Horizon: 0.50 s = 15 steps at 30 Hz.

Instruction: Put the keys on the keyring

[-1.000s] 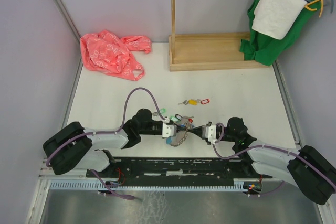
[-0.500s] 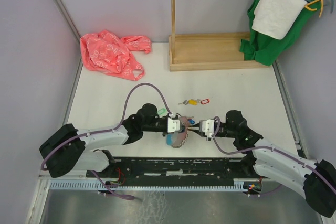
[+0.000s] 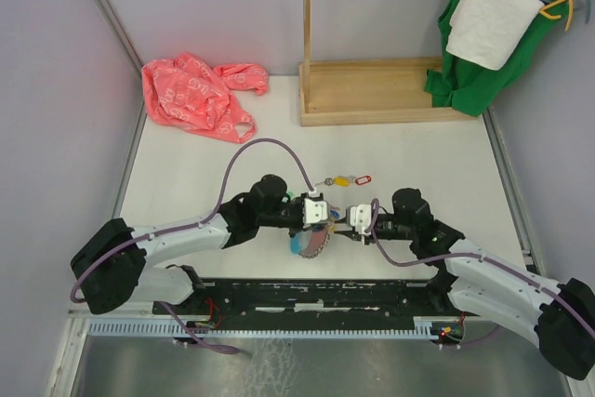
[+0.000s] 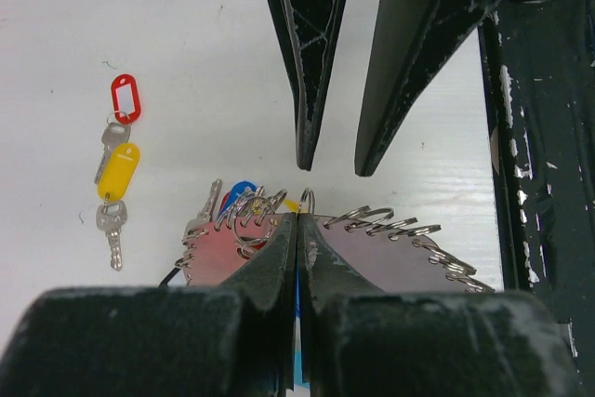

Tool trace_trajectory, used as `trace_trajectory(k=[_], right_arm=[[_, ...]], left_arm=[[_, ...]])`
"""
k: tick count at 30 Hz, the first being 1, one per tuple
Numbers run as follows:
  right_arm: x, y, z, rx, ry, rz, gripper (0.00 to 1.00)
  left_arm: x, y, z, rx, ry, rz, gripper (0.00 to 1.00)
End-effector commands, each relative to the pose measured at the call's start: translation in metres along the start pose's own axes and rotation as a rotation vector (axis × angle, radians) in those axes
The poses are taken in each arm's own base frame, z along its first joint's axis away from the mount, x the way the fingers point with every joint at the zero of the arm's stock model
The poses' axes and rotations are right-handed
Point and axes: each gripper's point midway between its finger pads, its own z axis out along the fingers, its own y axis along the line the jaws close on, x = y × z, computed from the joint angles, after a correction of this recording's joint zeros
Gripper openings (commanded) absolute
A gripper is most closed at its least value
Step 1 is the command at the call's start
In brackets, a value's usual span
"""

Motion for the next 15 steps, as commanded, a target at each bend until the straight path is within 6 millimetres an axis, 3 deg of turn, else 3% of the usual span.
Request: trace_trajectory(k=[1,15], right_arm=[[-0.014,-0.017,0.003,0.046,-0.005,0.025,0.35],[-0.013,-0.033,0.013,0.114,-0.032,0.082,0.36]], left_arm=[[-0.021,0.011,0.002,-0.033,-0.012,-0.032,0.03],[-0.025,0.009,0.004,-0.026,0.027,-0.034,0.03]])
